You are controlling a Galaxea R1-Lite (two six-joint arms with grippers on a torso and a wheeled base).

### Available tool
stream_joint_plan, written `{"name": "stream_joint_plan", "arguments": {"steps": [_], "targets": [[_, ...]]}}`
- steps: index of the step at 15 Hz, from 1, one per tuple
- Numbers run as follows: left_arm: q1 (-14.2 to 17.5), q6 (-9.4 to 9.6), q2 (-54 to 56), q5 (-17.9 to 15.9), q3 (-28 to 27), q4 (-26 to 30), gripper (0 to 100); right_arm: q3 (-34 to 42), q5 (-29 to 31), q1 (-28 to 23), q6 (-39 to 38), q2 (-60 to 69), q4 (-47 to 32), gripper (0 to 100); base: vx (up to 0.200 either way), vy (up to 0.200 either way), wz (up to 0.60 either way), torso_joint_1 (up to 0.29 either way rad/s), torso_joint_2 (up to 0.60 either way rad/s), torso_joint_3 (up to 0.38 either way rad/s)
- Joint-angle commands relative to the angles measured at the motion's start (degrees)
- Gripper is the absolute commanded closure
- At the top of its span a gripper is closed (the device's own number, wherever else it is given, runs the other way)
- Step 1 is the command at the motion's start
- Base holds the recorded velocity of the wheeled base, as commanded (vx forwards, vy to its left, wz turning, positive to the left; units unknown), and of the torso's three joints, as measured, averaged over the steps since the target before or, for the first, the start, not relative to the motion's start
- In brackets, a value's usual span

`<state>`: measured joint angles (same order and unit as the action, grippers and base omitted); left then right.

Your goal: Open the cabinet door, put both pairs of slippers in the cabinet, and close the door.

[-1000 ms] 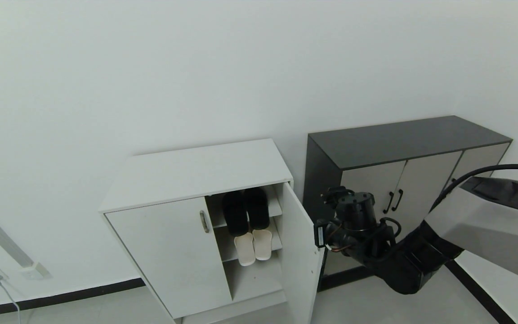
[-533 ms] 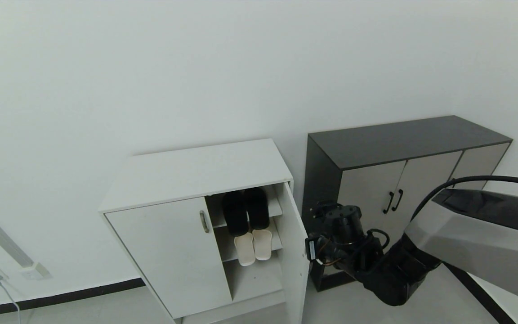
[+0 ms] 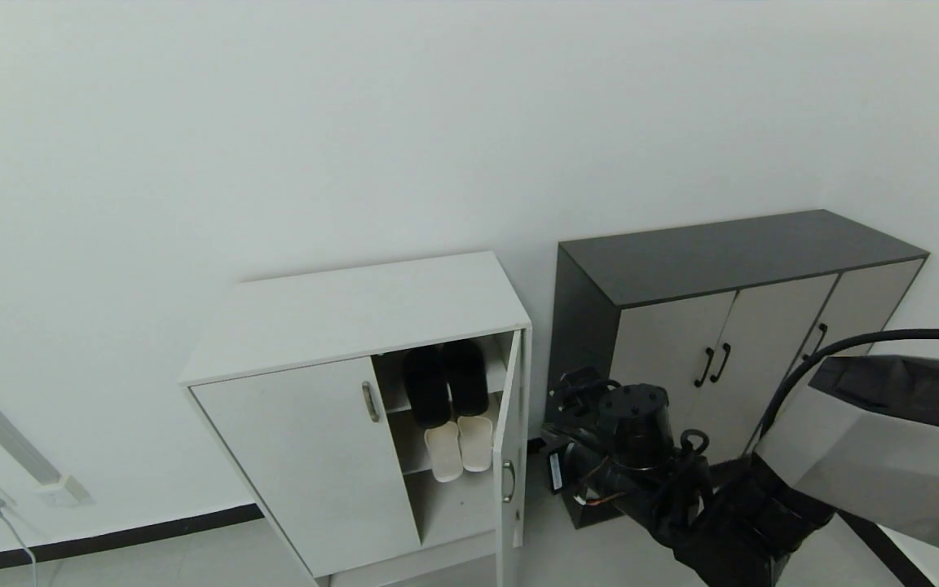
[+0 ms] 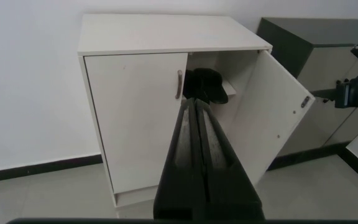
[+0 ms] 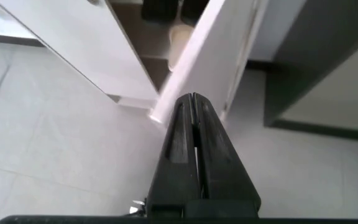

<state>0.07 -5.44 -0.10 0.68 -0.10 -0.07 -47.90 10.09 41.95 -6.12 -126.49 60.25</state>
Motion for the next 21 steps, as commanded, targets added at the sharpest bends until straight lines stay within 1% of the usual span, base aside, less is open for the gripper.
{"name": "stream_joint_plan", "arguments": {"steps": [1, 5, 13, 15, 16, 20, 21], "targets": [[0.01, -0.01, 0.01, 0.02, 0.01, -0.01, 100, 0.88, -0.07, -1.17, 0.14, 2.56, 0.57, 100, 0.0, 0.0, 0.0, 0.0, 0.0, 0.0], [0.01, -0.01, 0.01, 0.11, 0.01, -0.01, 100, 1.4, -0.43, -1.43, 0.23, 3.71, 0.93, 100, 0.0, 0.0, 0.0, 0.0, 0.0, 0.0], [0.01, -0.01, 0.01, 0.02, 0.01, -0.01, 100, 3.07, -4.47, -2.05, -0.3, 3.62, 3.56, 100, 0.0, 0.0, 0.6, 0.001, 0.0, 0.0], [0.01, -0.01, 0.01, 0.11, 0.01, -0.01, 100, 5.62, -9.21, -3.1, -0.21, 3.44, 8.31, 100, 0.0, 0.0, 0.0, 0.0, 0.0, 0.0], [0.01, -0.01, 0.01, 0.11, 0.01, -0.01, 100, 6.15, -9.57, -3.54, 0.06, 3.18, 9.45, 100, 0.0, 0.0, 0.0, 0.0, 0.0, 0.0], [0.01, -0.01, 0.01, 0.02, 0.01, -0.01, 100, 7.2, -9.39, -5.47, 1.55, 4.76, 8.66, 100, 0.0, 0.0, 0.0, 0.0, 0.0, 0.0], [0.01, -0.01, 0.01, 0.02, 0.01, -0.01, 100, 10.28, -9.48, -5.91, 1.81, 6.96, 7.08, 100, 0.0, 0.0, 0.0, 0.0, 0.0, 0.0]]}}
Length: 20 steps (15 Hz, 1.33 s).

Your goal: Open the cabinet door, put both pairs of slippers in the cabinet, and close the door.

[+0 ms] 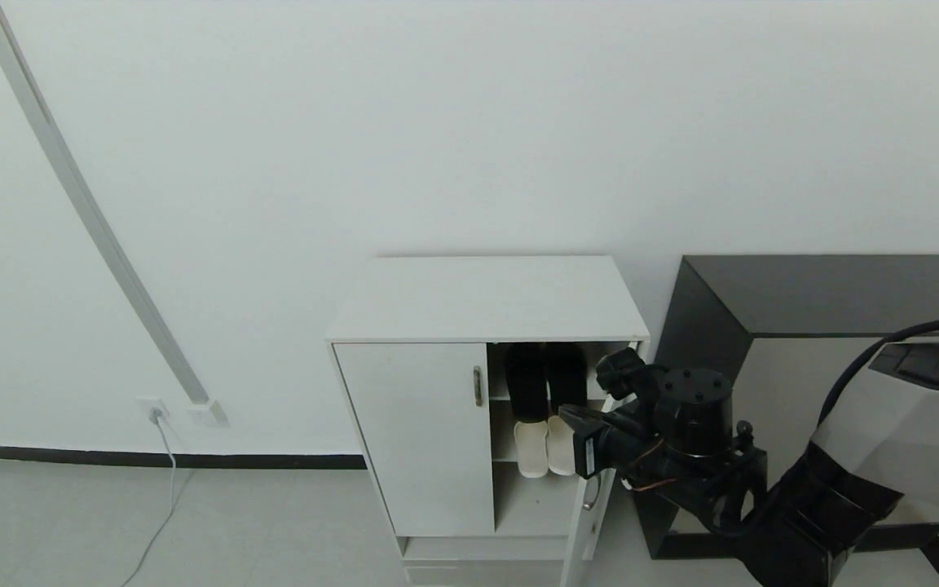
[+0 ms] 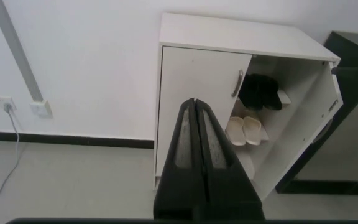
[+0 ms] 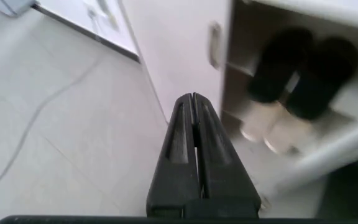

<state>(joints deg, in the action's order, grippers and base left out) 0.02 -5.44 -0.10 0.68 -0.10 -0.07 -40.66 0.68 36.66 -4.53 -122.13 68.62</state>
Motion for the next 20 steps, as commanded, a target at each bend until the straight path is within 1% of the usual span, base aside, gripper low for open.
{"name": "stream_joint_plan", "arguments": {"steps": [1, 3, 4, 6, 9, 12, 15, 17, 20], "targets": [[0.06, 0.08, 0.01, 0.02, 0.01, -0.01, 100, 5.06, 0.02, -1.06, 0.4, 3.74, -2.61, 100, 0.0, 0.0, 0.0, 0.0, 0.0, 0.0], [0.06, -0.01, 0.01, 0.02, 0.01, -0.01, 100, 8.22, 0.11, -2.82, 1.2, 5.23, -2.97, 100, 0.0, 0.0, 0.0, 0.0, 0.0, 0.0], [0.06, -0.01, 0.01, 0.02, 0.01, -0.01, 100, 11.48, 0.11, -3.7, 1.46, 6.64, -3.05, 100, 0.0, 0.0, 0.0, 0.0, 0.0, 0.0], [0.06, -0.01, 0.01, 0.02, 0.01, -0.01, 100, 14.2, 0.2, -4.58, 1.46, 6.11, -3.05, 100, 0.0, 0.0, 0.0, 0.0, 0.0, 0.0], [0.06, -0.01, 0.01, 0.02, 0.01, -0.01, 100, 14.46, 2.66, -5.37, 1.46, 2.24, -2.61, 100, 0.0, 0.0, 0.0, 0.0, 0.0, 0.0], [0.06, -0.01, 0.01, 0.02, 0.01, -0.01, 100, 14.46, 2.83, -5.19, 1.46, -1.98, -1.47, 100, 0.0, 0.0, 0.0, 0.0, 0.0, 0.0], [0.06, -0.01, 0.01, 0.02, 0.01, -0.01, 100, 13.06, 2.92, -5.28, 1.99, -7.6, 3.1, 100, 0.0, 0.0, 0.0, 0.0, 0.0, 0.0], [0.06, 0.08, 0.01, 0.02, 0.01, -0.01, 100, 10.86, 2.92, -5.28, 2.34, -9.36, 3.19, 100, 0.0, 0.0, 0.0, 0.0, 0.0, 0.0], [0.06, -0.01, 0.01, 0.11, 0.01, -0.01, 100, -0.3, 2.92, -5.02, 4.97, -14.54, -0.24, 100, 0.0, 0.0, 0.0, 0.0, 0.0, 0.0]]}}
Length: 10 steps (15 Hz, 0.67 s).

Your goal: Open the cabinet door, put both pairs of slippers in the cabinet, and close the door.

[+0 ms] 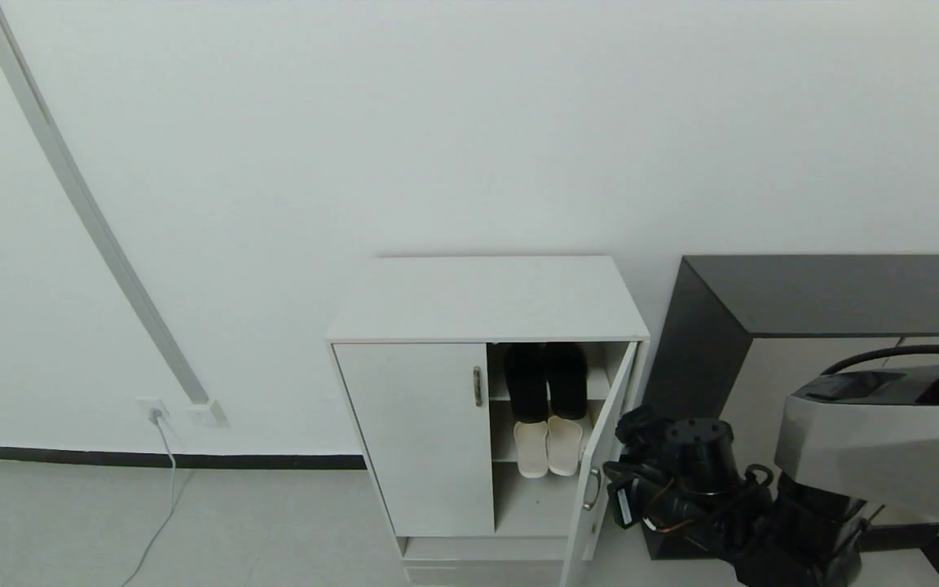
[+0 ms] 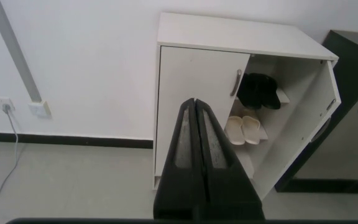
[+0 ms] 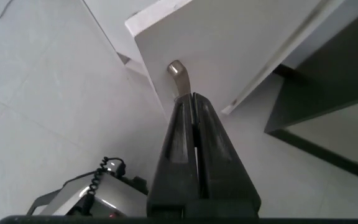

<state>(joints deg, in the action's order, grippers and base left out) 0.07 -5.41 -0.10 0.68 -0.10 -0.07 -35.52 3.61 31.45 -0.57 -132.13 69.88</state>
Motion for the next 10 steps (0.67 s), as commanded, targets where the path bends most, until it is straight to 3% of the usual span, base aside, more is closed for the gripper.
{"name": "stream_joint_plan", "arguments": {"steps": [1, 5, 7, 9, 10], "targets": [[0.01, -0.04, 0.01, 0.11, 0.01, -0.01, 100, -8.33, 0.0, 0.8, 0.92, -5.33, -2.11, 100, 0.0, 0.0, 0.0, 0.0, 0.0, 0.0], [0.01, -0.04, 0.01, 0.11, 0.01, -0.01, 100, -13.61, 0.0, 3.27, -1.89, -5.5, -0.88, 100, 0.0, 0.0, 0.0, 0.0, 0.0, 0.0], [0.01, -0.04, 0.01, 0.11, 0.01, -0.01, 100, -13.43, 0.0, 3.35, -3.65, -5.24, 7.2, 100, 0.0, 0.0, 0.0, 0.0, 0.0, 0.0], [0.01, 0.4, 0.1, 0.81, 0.01, -0.01, 100, -6.93, 0.0, 4.67, -4.44, -3.66, 20.12, 100, 0.0, 0.0, 0.0, 0.0, 0.0, 0.0], [0.01, 0.4, 0.1, 1.08, 0.01, -0.01, 100, -3.24, -0.27, 5.11, -4.35, -1.99, 20.12, 100, 0.0, 0.0, 0.0, 0.0, 0.0, 0.0]]}}
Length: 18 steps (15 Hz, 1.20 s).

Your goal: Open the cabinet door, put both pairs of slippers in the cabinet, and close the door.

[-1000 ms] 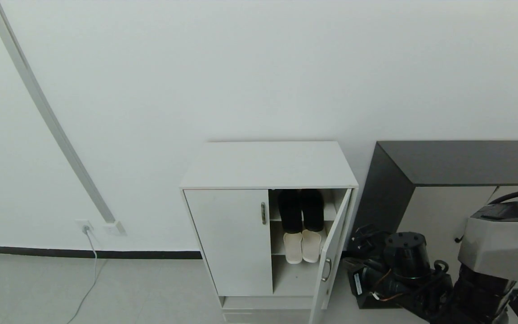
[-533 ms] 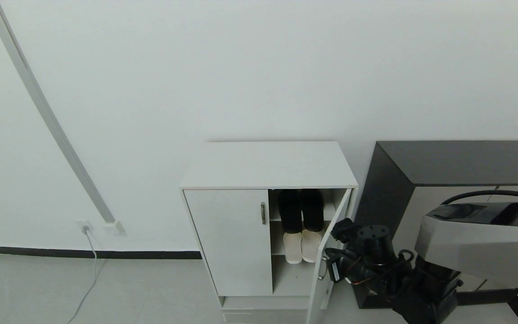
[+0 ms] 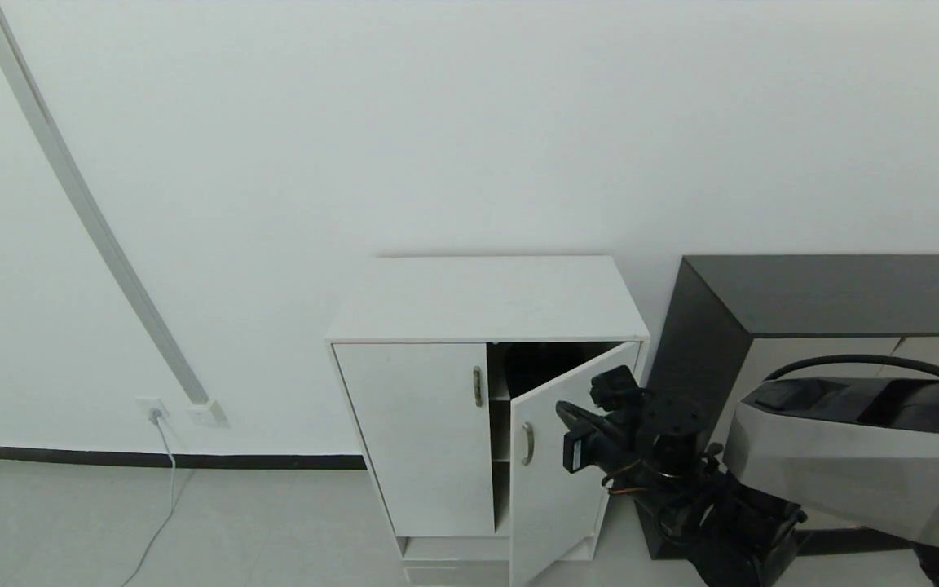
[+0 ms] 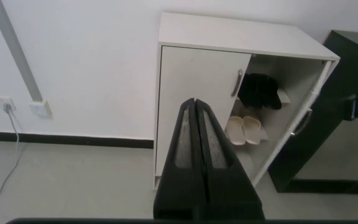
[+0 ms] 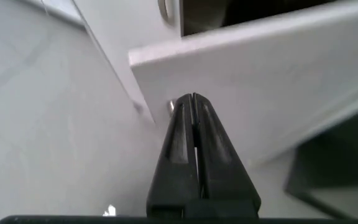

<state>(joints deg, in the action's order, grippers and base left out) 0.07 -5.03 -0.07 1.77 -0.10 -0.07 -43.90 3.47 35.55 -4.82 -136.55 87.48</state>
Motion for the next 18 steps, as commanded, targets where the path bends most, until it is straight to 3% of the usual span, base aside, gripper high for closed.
{"name": "stream_joint_plan", "arguments": {"steps": [1, 4, 10, 12, 18], "targets": [[0.01, 0.02, 0.07, 0.08, 0.01, -0.01, 100, 15.77, -3.03, 2.51, -0.63, 7.52, 2.52, 100, 0.0, 0.0, 0.0, 0.0, 0.0, 0.0], [0.01, 0.02, -0.01, -0.01, 0.1, -0.01, 100, 23.51, -6.02, 2.68, -1.42, 10.6, 2.52, 100, 0.133, 0.0, 0.0, -0.002, 0.0, 0.005], [0.01, -0.06, -0.01, -0.01, 0.1, -0.01, 100, 23.77, -5.85, 4.62, -1.51, 9.02, 2.52, 100, 0.2, 0.0, 0.0, 0.004, 0.0, 0.003], [0.01, 0.02, -0.01, -0.01, 0.1, -0.01, 100, 22.89, -5.76, 4.71, -1.16, 6.12, 2.52, 100, 0.2, 0.0, 0.0, 0.002, 0.0, 0.0], [0.01, -0.06, -0.01, -0.01, 0.1, -0.01, 100, 13.22, -4.35, 3.92, -1.34, -1.71, 2.52, 100, 0.0, 0.0, 0.0, 0.0, 0.0, 0.0]]}}
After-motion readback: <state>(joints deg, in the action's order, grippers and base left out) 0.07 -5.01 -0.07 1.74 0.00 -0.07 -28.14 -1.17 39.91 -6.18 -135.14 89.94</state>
